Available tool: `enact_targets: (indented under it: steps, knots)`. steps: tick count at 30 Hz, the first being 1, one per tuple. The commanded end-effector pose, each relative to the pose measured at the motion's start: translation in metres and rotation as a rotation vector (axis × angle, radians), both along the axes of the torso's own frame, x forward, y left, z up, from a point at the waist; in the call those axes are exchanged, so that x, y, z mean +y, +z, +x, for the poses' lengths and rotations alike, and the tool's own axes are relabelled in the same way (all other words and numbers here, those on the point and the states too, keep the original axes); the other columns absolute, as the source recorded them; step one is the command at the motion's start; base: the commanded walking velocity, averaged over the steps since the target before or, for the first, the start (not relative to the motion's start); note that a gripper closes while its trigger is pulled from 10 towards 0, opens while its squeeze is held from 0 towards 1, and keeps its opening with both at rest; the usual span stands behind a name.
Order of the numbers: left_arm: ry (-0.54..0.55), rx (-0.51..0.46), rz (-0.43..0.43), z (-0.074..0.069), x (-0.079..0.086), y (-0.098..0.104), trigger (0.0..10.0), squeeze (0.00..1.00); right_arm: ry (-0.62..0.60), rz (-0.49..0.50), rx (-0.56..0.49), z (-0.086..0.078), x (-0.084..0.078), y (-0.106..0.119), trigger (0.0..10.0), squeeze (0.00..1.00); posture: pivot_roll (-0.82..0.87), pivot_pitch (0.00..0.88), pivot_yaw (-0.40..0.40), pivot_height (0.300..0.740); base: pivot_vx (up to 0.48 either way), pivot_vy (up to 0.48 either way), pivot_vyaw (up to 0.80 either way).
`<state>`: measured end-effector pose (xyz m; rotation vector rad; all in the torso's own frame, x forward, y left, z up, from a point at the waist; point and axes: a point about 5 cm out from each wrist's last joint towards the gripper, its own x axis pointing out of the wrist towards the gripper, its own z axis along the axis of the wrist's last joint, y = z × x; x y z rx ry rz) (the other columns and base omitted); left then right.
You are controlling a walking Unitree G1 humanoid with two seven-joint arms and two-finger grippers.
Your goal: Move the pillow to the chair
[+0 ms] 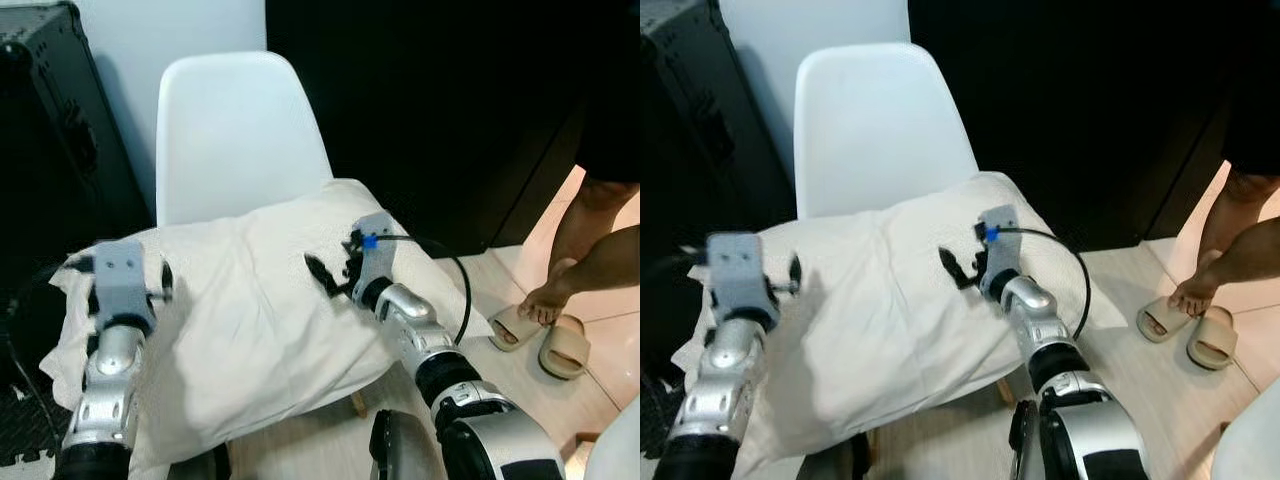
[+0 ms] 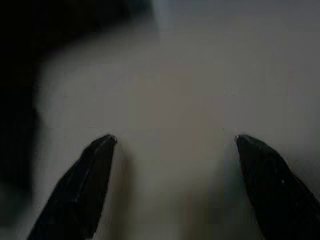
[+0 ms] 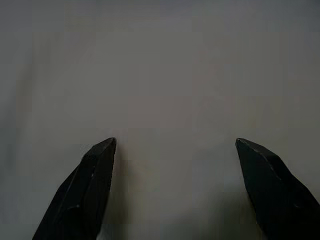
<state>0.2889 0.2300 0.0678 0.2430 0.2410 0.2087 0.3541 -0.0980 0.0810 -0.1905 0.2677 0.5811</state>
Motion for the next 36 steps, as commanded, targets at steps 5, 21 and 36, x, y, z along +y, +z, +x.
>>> enact_targets:
  steps: [5,21,36]
  knots:
    - [0.036,-0.157,-0.021,0.01,0.006,0.027,10.0,0.0,-0.121,0.256,-0.039,0.007,-0.011,0.015,10.0,0.0,0.1,0.062,-0.055,0.52,0.0,0.0,0.0]
    - [-0.023,-0.192,-0.038,0.022,-0.031,0.029,10.0,0.0,-0.353,0.284,-0.167,0.012,-0.049,0.028,10.0,0.0,0.09,0.004,-0.034,0.52,0.0,0.0,0.0]
    - [-0.032,-0.291,-0.067,0.035,-0.038,0.05,10.0,0.0,-0.316,0.289,-0.163,0.006,-0.042,0.022,10.0,0.0,0.08,0.0,-0.021,0.57,0.0,0.0,0.0]
